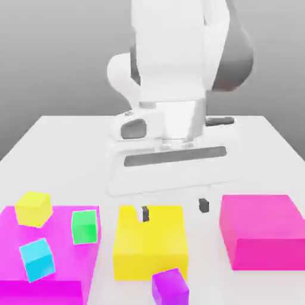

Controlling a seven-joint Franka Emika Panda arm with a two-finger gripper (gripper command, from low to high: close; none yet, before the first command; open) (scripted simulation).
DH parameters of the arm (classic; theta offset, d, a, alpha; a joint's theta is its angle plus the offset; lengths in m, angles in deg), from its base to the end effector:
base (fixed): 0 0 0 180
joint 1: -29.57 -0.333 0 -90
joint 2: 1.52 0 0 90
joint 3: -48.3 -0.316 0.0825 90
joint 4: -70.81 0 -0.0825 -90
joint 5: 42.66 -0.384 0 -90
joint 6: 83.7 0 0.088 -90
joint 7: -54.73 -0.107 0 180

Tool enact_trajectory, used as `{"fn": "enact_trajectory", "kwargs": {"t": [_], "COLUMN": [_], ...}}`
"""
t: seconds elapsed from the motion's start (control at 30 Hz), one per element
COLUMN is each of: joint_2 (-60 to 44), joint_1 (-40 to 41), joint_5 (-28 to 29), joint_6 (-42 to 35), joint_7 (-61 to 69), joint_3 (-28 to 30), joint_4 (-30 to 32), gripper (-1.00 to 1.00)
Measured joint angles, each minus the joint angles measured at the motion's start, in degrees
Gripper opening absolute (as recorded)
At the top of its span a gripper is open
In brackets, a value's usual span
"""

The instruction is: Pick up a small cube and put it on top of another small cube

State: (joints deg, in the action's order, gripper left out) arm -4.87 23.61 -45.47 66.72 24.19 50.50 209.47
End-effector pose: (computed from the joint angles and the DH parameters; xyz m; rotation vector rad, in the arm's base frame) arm 0.5039 0.0319 0.2988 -2.9692 0.7709 -0.2042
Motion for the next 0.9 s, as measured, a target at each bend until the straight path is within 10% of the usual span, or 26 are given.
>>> {"fn": "enact_trajectory", "kwargs": {"t": [0.3, 0.33, 0.6, 0.9], "joint_2": [-18.61, -20.45, -19.46, -5.45], "joint_1": [0.1, 0.25, 0.24, 5.88], "joint_5": [0.99, 0.89, 1.08, 1.31], "joint_6": [10.42, 11.89, 11.04, -7.0], "joint_7": [2.32, 2.4, 2.26, -3.46], "joint_3": [-0.57, -0.74, -0.71, 7.3], "joint_4": [0.15, -0.17, 0.02, -4.02], "gripper": [0.0, -1.0, -1.0, -1.0]}}
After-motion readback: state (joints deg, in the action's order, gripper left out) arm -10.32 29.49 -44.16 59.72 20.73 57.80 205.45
